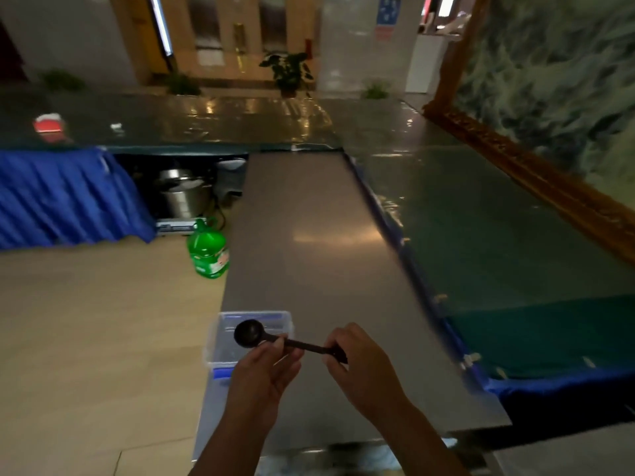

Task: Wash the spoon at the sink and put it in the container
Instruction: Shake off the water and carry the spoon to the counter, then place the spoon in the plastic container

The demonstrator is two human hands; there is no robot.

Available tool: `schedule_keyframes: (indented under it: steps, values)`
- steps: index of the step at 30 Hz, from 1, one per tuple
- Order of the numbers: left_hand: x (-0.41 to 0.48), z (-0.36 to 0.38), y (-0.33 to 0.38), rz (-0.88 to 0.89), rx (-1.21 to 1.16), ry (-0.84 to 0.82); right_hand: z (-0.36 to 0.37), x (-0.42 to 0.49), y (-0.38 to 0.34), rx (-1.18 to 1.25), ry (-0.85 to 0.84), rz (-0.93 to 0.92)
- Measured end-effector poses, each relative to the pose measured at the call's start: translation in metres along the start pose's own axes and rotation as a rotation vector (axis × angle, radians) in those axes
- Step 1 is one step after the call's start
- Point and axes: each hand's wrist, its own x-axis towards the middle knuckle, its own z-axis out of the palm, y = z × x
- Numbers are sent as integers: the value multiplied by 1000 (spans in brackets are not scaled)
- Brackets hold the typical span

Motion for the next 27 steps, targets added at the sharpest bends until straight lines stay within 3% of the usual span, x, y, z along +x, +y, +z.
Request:
schedule_keyframes:
  steps: [16,27]
  values:
    - [57,-46,48,84,25,261,86,87,-19,-35,-144,-167]
    - [115,-89,49,-127,2,209,129,93,-34,-99,-149,21]
